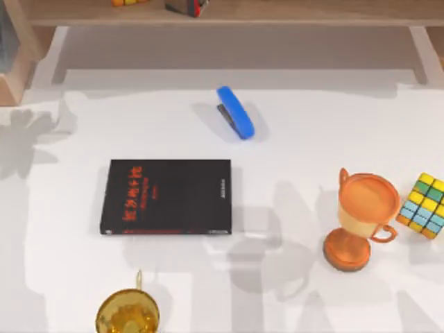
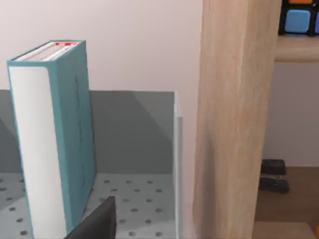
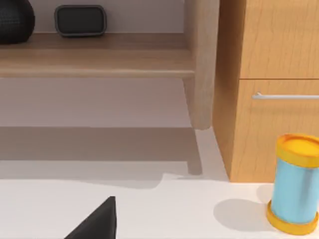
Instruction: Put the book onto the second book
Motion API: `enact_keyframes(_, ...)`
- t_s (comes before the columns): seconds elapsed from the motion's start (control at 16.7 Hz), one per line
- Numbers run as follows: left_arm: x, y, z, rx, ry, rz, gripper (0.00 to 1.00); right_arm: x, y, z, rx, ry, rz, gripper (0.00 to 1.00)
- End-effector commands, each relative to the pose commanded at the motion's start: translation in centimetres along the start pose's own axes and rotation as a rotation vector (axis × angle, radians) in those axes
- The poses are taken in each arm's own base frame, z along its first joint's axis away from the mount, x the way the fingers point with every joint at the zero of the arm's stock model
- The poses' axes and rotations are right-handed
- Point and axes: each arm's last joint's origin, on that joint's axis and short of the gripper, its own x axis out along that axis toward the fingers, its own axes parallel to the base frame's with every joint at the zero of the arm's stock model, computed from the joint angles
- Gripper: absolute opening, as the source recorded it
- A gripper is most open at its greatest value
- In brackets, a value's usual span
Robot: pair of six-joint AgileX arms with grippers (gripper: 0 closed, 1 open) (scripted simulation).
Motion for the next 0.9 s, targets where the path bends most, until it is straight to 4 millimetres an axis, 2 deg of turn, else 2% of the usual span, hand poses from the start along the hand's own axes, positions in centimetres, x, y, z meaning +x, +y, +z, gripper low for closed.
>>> enact_keyframes(0.18, 7.0, 3.8, -0.8, -0.007, 0.024, 0.0, 1.0, 0.0, 0.0, 0.0, 0.0, 0.0, 0.0, 1.0)
enact_keyframes(0.3, 11.0, 6.5, -2.4, -0.011, 0.036, -0.001, 1.0, 0.0, 0.0, 0.0, 0.0, 0.0, 0.0, 1.0)
enact_keyframes(0.42, 14.2, 9.0, -4.4, -0.014, 0.041, -0.002, 1.0, 0.0, 0.0, 0.0, 0.0, 0.0, 0.0, 1.0)
enact_keyframes(0.54, 16.3, 11.0, -6.2, -0.014, 0.042, -0.002, 1.0, 0.0, 0.0, 0.0, 0.0, 0.0, 0.0, 1.0)
enact_keyframes(0.66, 17.5, 12.4, -7.5, -0.013, 0.04, -0.003, 1.0, 0.0, 0.0, 0.0, 0.0, 0.0, 0.0, 1.0)
enact_keyframes(0.9, 18.1, 13.1, -8.2, -0.012, 0.038, -0.002, 1.0, 0.0, 0.0, 0.0, 0.0, 0.0, 0.0, 1.0)
